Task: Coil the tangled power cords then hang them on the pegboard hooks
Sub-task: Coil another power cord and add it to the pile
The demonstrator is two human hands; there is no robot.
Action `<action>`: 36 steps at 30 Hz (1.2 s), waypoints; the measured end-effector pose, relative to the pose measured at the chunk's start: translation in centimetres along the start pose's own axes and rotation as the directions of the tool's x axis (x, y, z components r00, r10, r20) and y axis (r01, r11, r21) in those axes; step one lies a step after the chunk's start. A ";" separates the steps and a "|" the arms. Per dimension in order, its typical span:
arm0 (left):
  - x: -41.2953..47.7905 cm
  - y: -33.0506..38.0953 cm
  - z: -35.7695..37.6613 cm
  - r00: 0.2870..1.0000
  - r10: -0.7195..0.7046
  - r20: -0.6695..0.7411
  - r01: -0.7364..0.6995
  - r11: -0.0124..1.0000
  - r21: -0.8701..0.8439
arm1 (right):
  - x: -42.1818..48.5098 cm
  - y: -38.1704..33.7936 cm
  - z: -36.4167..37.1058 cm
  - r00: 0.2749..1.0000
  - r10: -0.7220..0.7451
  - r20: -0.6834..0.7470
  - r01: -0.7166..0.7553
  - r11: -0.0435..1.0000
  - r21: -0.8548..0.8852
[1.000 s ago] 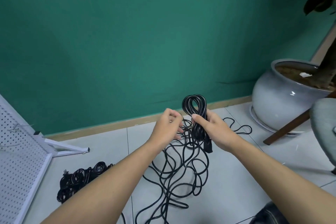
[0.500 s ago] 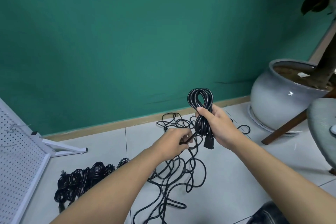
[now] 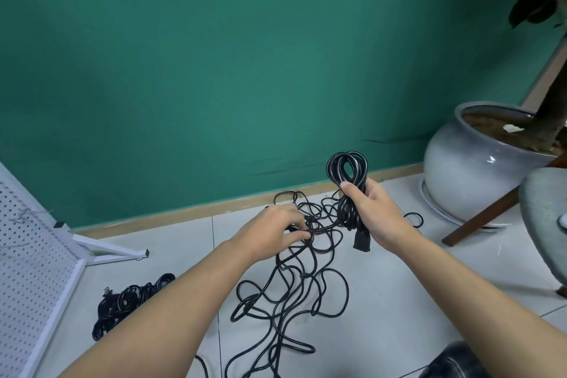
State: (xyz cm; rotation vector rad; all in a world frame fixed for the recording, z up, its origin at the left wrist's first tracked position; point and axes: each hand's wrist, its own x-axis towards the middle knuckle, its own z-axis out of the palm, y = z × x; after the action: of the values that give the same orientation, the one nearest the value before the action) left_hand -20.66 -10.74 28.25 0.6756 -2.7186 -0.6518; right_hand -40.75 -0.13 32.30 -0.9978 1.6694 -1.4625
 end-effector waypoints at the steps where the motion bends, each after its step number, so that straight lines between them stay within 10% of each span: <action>1: 0.0 0.2 -0.1 1.000 0.012 0.019 -0.013 0.999 0.052 | 0.0 0.0 0.0 1.000 -0.004 -0.005 0.004 1.000 -0.004; 18: -0.5 -1.6 -0.6 0.985 -0.060 0.164 0.042 0.993 0.111 | -0.6 -0.2 -0.1 0.998 -0.040 0.037 0.046 0.984 -0.170; 30: -2.2 -5.0 -1.4 0.845 -0.534 0.019 0.511 0.818 0.265 | -0.5 -0.3 -1.1 0.997 -0.069 -0.013 0.068 0.991 -0.114; 36: -1.3 -1.0 -0.4 0.956 -0.163 0.244 0.164 0.986 0.016 | -1.3 -0.9 1.3 0.992 -0.073 0.104 0.076 0.997 -0.023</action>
State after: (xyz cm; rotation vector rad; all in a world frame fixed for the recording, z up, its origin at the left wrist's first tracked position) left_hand -19.08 -11.03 27.95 0.8802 -2.9046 -0.8298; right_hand -38.89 0.34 33.06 -1.1427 1.5972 -1.4144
